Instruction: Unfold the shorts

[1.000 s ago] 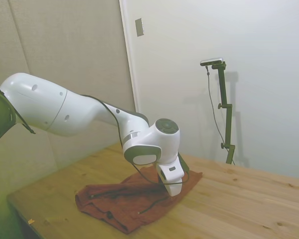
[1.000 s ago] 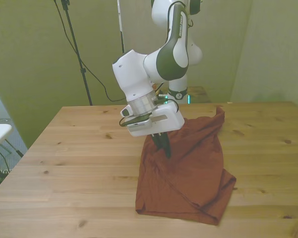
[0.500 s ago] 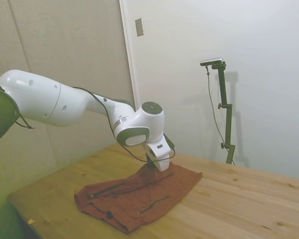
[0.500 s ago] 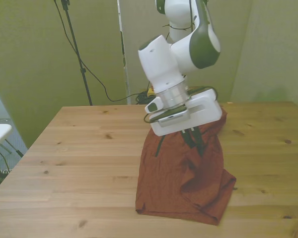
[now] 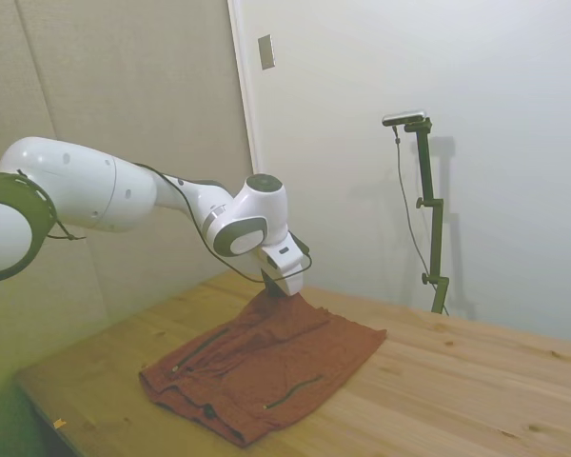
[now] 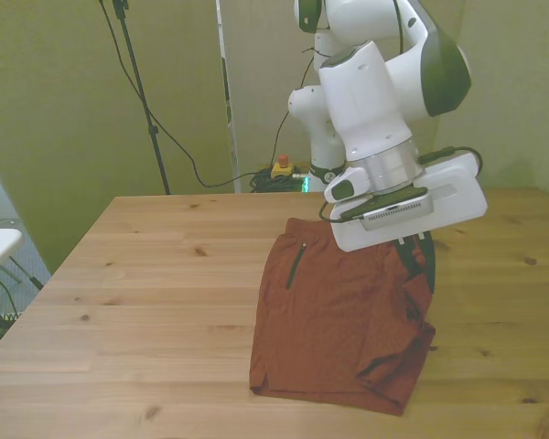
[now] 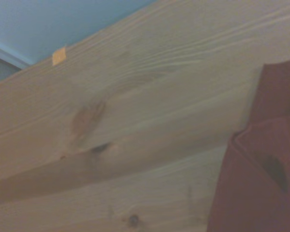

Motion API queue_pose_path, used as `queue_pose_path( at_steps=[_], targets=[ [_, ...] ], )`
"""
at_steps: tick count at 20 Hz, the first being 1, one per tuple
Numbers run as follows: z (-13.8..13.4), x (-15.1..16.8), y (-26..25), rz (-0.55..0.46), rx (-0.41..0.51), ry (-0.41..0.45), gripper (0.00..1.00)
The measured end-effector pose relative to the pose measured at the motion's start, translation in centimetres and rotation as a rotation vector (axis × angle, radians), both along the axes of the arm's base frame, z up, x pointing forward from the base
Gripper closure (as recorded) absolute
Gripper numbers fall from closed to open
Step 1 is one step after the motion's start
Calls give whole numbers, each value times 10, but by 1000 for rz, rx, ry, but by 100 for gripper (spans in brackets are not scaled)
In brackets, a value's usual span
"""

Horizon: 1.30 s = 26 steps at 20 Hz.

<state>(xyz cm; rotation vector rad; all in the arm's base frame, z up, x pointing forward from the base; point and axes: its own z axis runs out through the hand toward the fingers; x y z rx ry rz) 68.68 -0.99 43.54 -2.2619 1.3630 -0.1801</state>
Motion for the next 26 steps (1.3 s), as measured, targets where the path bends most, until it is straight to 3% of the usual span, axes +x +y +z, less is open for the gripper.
queue_pose_path(
  at_steps=[3,8,18,19,23,26],
  targets=[
    [1,21,20,16,-13,-3,100],
    [-21,53,67,64,-16,-1,100],
    [-27,77,122,140,-5,-20,100],
    [-31,79,127,146,-3,-20,0],
    [-46,86,150,182,-11,-20,0],
    [-41,88,160,199,-4,-37,0]
  ],
)
